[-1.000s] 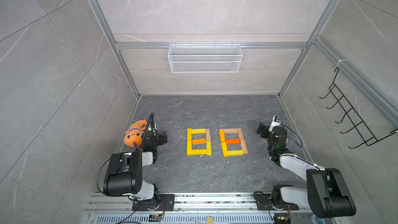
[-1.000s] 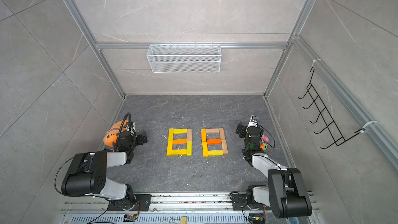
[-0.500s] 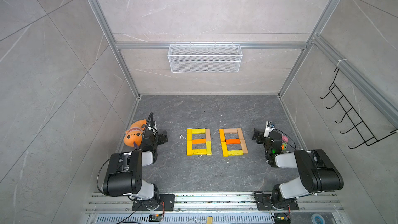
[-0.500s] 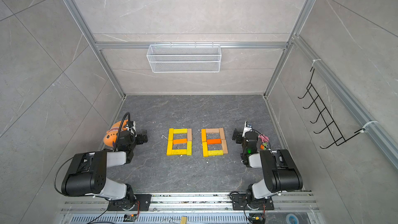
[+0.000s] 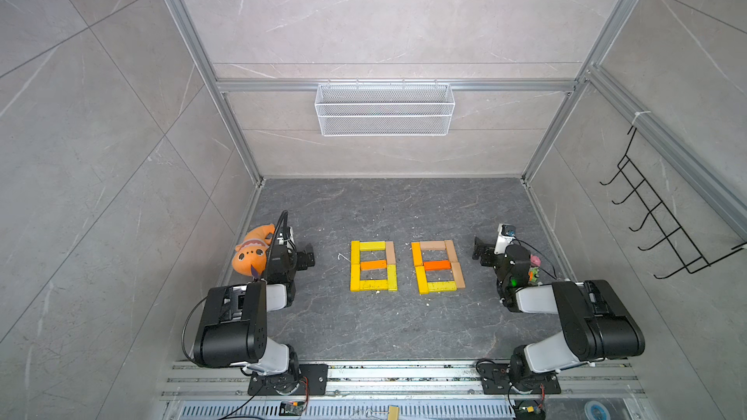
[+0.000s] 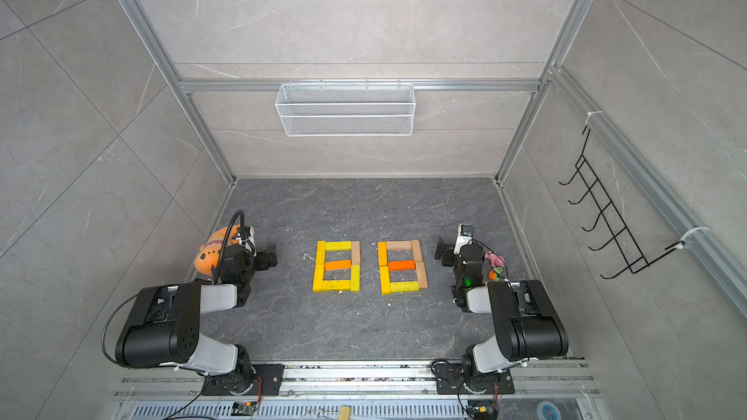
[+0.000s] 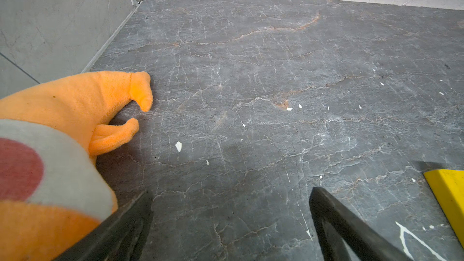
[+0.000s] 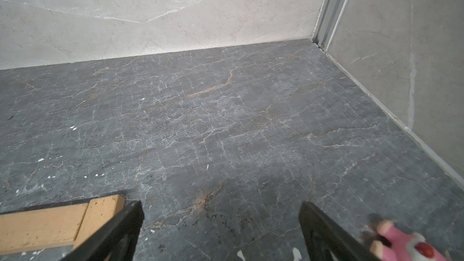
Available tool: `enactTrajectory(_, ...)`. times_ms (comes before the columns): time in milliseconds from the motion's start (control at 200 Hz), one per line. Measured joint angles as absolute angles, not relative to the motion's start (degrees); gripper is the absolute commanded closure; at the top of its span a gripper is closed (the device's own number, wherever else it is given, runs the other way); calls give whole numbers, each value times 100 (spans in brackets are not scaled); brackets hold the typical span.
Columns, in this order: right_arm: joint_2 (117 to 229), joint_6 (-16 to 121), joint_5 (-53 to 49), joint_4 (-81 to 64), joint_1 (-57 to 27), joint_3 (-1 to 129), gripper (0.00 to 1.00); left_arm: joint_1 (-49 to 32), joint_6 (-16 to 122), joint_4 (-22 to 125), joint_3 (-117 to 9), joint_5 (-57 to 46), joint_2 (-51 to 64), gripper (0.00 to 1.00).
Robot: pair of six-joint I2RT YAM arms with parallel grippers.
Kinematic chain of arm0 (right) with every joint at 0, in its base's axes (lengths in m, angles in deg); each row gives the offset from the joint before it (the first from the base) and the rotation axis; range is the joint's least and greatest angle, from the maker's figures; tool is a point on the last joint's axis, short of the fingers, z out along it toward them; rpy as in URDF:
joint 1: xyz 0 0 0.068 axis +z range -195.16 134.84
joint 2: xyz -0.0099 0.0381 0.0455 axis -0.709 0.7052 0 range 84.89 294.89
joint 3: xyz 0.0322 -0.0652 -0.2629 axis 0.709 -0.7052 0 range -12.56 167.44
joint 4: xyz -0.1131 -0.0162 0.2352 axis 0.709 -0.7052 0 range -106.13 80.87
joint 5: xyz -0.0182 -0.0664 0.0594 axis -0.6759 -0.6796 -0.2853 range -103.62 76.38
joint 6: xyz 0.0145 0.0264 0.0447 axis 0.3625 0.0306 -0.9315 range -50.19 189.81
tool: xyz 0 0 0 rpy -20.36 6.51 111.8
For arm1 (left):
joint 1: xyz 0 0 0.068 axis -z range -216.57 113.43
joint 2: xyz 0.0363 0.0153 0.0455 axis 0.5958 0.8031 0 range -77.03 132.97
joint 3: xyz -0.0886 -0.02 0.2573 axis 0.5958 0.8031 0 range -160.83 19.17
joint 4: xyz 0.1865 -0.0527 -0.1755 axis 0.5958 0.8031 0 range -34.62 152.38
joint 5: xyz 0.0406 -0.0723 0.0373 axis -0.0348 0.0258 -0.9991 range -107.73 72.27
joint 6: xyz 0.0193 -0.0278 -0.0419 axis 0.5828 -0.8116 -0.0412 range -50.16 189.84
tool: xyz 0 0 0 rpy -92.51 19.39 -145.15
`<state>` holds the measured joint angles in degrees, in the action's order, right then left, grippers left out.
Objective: Assemble the number 8 with building blocks
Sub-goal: Reset both arms
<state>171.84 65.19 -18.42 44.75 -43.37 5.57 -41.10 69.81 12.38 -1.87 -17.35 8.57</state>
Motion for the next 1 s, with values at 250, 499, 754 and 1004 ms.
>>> enactTrajectory(250, 17184, 6516, -1835, 4524, -4337, 540, 0, -4110, 6981, 1199, -187, -1735, 857, 0)
enactTrajectory(499, 17215, 6473, -2150, 5518, -4353, -184, 0, -4110, 6981, 1192, -187, -1735, 857, 0)
enactTrajectory(754, 17222, 6527, -1929, 5804, -4353, -112, 0, -4110, 6981, 1170, -185, -1735, 857, 0)
enactTrajectory(1004, 17224, 6722, -1549, 4823, -4313, 695, 1, -4110, 6981, 1161, -187, -1735, 857, 0)
